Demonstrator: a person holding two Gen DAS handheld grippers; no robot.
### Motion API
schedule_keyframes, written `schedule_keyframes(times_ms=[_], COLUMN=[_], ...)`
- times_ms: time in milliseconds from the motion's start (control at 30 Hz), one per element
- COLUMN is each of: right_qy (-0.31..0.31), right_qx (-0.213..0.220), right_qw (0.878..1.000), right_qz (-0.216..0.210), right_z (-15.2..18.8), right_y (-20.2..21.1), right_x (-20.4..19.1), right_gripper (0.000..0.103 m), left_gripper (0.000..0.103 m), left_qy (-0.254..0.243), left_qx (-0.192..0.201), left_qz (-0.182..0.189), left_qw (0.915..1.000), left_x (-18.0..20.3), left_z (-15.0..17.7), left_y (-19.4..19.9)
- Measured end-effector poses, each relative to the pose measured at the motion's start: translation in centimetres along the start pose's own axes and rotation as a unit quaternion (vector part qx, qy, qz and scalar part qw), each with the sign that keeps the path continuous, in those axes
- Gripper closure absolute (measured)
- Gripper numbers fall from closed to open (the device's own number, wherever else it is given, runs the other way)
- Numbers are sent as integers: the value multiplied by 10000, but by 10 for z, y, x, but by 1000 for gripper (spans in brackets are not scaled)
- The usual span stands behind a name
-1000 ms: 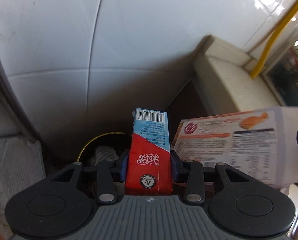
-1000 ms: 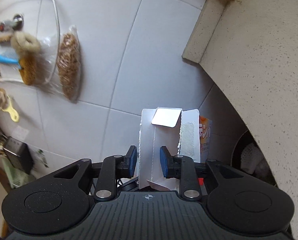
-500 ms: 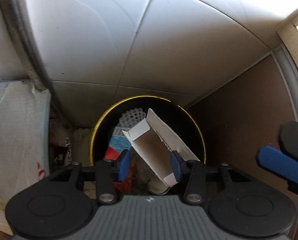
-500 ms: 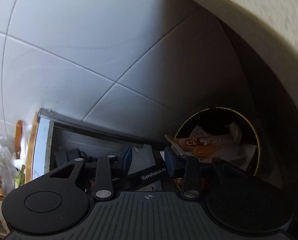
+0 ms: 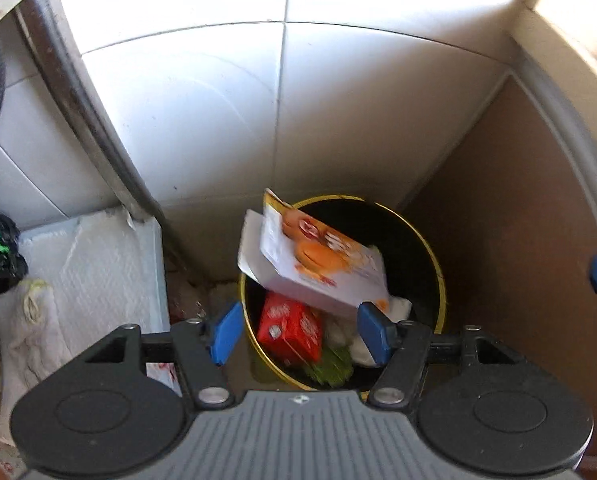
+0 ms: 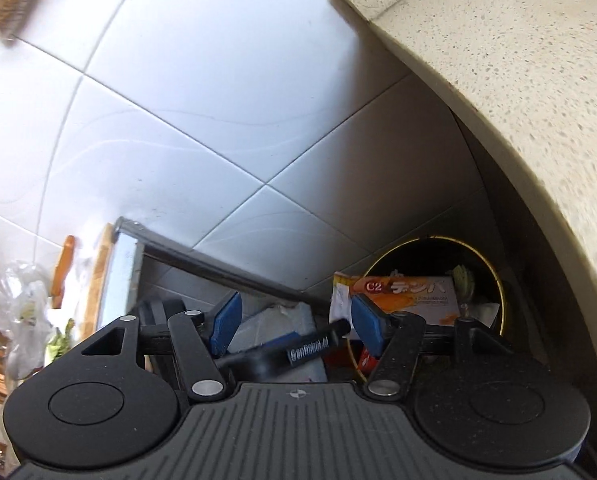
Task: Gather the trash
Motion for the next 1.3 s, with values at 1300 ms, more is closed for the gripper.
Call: schedule_keyframes(times_ms=[1300], right_qy=[1922], right_qx=[1770], right_qw=[9606], right_qz=[946], right_z=[9], right_y=[195], right_x=[-53], right_gripper=[5], left_gripper=[2], left_qy=[-902], left_qx=[2433], left_qz=[-19], left_qw=[9658], left_x=[54], left_z=[-31], left_y=[243])
Point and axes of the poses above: each gripper's, at about its wrist camera, not at the fingertips, and y roughly against the way its jaws point, x to its right, z to its underside, the point moved 6 cm from there along -y, roughly the way its jaws point, and after that the axes turned 14 degrees about x, right-handed, at the moved point
